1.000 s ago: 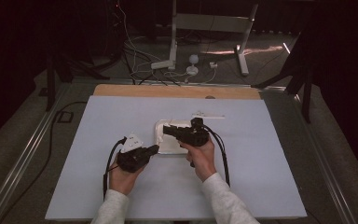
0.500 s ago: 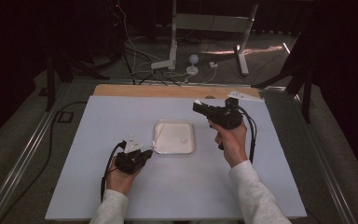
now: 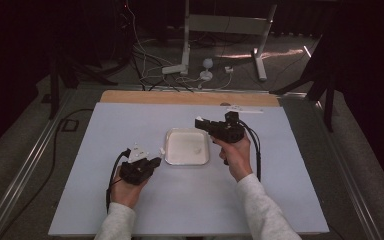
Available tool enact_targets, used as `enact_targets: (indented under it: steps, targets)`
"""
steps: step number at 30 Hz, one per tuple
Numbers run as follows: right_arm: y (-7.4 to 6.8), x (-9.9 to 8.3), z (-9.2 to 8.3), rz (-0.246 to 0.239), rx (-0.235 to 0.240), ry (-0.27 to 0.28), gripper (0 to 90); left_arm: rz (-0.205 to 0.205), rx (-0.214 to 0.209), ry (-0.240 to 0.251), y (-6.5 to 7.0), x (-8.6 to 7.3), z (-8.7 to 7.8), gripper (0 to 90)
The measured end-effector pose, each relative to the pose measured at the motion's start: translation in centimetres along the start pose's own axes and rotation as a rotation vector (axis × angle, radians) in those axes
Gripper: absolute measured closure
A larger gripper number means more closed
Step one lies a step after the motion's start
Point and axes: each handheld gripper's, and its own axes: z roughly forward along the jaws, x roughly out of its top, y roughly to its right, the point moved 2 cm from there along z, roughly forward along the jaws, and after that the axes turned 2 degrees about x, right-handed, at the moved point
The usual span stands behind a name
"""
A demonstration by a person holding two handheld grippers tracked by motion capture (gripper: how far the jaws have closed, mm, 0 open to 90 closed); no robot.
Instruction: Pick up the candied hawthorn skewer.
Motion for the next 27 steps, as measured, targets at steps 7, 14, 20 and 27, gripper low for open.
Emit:
enact_targets:
  steps: [7, 14, 20, 27]
  targets:
    - [0.0, -0.4, 1.0, -0.032, -0.024, -0.025, 79.5, -0.008, 0.004, 0.005, -0.1, 0.0, -0.1, 90.0]
    - [0.4, -0.9, 1.7, -0.034, -0.034, -0.053, 78.8, -0.018, 0.000, 0.005, -0.1, 0.0, 0.0, 90.0]
    - [0.5, -1.3, 2.5, -0.050, -0.043, -0.081, 77.9, -0.016, -0.006, -0.001, 0.0, 0.0, 0.1, 90.0]
    - [0.7, -1.9, 3.5, -0.054, -0.052, -0.111, 77.1, -0.025, -0.008, 0.000, -0.1, 0.0, 0.1, 90.0]
